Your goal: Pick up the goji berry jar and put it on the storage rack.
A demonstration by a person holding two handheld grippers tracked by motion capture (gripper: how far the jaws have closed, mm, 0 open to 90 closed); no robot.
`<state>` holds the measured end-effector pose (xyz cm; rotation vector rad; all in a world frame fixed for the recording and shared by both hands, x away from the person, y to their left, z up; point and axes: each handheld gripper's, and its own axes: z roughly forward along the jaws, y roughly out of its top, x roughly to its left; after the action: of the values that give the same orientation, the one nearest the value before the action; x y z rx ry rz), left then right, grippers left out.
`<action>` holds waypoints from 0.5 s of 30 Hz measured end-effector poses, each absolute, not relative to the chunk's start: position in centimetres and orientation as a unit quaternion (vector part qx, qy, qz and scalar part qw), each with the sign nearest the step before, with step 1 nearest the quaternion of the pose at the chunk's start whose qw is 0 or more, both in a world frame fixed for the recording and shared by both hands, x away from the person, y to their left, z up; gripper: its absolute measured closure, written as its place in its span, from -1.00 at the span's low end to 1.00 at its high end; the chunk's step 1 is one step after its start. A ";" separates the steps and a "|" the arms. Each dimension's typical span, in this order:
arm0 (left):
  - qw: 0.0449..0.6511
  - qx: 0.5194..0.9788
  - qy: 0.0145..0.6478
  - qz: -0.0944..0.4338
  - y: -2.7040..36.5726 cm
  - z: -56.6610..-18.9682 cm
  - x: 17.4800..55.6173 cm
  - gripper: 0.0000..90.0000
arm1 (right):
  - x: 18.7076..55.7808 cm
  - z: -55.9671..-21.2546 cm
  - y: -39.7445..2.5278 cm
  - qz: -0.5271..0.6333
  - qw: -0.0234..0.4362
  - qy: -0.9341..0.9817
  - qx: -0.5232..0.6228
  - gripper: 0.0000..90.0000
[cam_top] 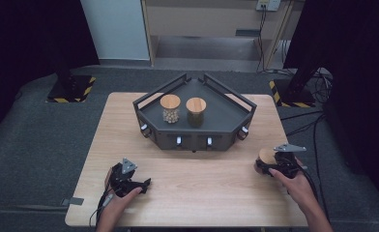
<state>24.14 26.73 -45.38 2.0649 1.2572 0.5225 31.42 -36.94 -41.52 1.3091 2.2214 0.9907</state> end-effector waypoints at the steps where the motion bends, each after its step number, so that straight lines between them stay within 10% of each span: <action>1: 0.328 0.789 0.480 0.200 26.7 -45.4 24.1 -0.99 | 31.3 -41.5 -36.8 0.351 0.192 0.790 0.464 -0.44; 15: 0.328 0.789 0.480 0.200 26.7 -45.4 24.1 -0.99 | 30.5 -40.9 -36.1 0.346 0.205 0.792 0.460 -0.42</action>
<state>24.14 26.72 -45.38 2.0647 1.2574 0.5224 30.46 -36.06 -40.86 1.2827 2.2074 0.9657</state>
